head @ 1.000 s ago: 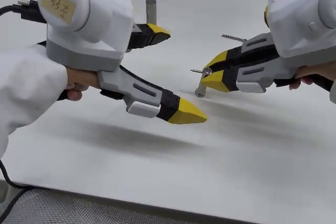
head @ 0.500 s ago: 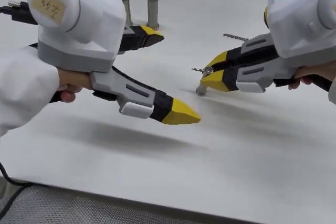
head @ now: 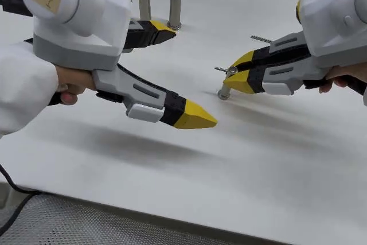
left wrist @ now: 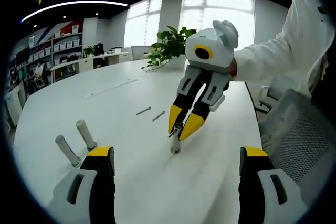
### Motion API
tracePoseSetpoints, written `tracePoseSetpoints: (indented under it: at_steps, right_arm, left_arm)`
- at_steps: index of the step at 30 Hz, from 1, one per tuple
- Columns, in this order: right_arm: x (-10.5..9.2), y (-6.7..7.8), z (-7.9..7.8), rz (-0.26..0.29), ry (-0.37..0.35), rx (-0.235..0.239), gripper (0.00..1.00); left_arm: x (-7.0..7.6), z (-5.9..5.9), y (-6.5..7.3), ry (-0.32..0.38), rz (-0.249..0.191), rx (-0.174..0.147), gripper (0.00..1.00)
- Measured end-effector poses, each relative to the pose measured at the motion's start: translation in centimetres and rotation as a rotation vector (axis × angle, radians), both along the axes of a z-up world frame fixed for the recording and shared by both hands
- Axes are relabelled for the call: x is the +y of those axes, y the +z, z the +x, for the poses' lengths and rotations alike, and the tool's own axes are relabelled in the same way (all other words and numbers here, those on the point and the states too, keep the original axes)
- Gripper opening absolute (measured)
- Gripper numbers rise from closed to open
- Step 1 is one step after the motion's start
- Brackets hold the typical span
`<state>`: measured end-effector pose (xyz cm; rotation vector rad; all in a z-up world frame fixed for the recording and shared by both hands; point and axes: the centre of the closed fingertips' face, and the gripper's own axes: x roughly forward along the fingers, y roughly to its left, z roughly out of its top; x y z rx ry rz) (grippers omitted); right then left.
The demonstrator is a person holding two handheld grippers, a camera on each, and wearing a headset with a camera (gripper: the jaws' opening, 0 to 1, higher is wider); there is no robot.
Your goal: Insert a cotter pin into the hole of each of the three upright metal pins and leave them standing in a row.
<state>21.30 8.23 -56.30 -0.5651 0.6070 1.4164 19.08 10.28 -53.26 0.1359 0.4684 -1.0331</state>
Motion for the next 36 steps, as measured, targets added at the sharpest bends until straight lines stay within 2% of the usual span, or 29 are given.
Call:
tracePoseSetpoints:
  at_steps: [3,10,20,21,22,23,24,25,27,29,36]
  right_arm:
    - [0.9,0.4,0.6,0.014,-0.005,-0.006,0.04]
    - [2.5,0.2,1.8,0.020,-0.019,-0.019,0.04]
    - [4.0,-0.7,1.2,0.017,0.017,-0.018,0.04]
    - [4.1,-0.7,1.2,0.017,0.021,-0.018,0.04]
    - [4.2,-0.6,1.2,0.017,0.021,-0.017,0.04]
    - [4.2,-0.6,1.1,0.017,0.020,-0.014,0.04]
    - [4.3,-0.6,1.1,0.019,0.020,-0.013,0.04]
    - [4.4,-0.6,1.1,0.020,0.019,-0.013,0.04]
    - [4.5,-0.6,1.0,0.019,0.021,-0.012,0.04]
    - [4.6,-0.6,1.0,0.020,0.024,-0.013,0.04]
    - [4.8,-0.6,1.0,0.021,0.032,-0.016,0.04]
  left_arm:
    - [0.1,0.2,0.0,0.010,-0.003,0.001,0.99]
    - [0.0,0.4,-0.1,0.030,-0.002,0.000,0.99]
    - [-0.1,0.5,-0.1,0.035,-0.002,-0.001,0.99]
    - [1.6,0.4,-0.9,0.063,-0.002,0.026,0.99]
    - [2.4,0.5,-1.2,0.057,0.000,0.021,0.99]
    - [2.9,0.5,-1.5,0.063,0.013,0.031,0.99]
    - [3.0,0.6,-1.6,0.062,0.011,0.028,0.99]
    - [2.5,0.6,-1.2,0.039,-0.008,0.008,0.99]
    - [2.5,0.1,-1.0,0.039,0.006,0.020,0.99]
    - [2.4,0.0,-0.7,0.034,0.003,0.015,0.99]
    - [2.5,-0.1,-0.7,0.034,0.000,0.018,0.99]
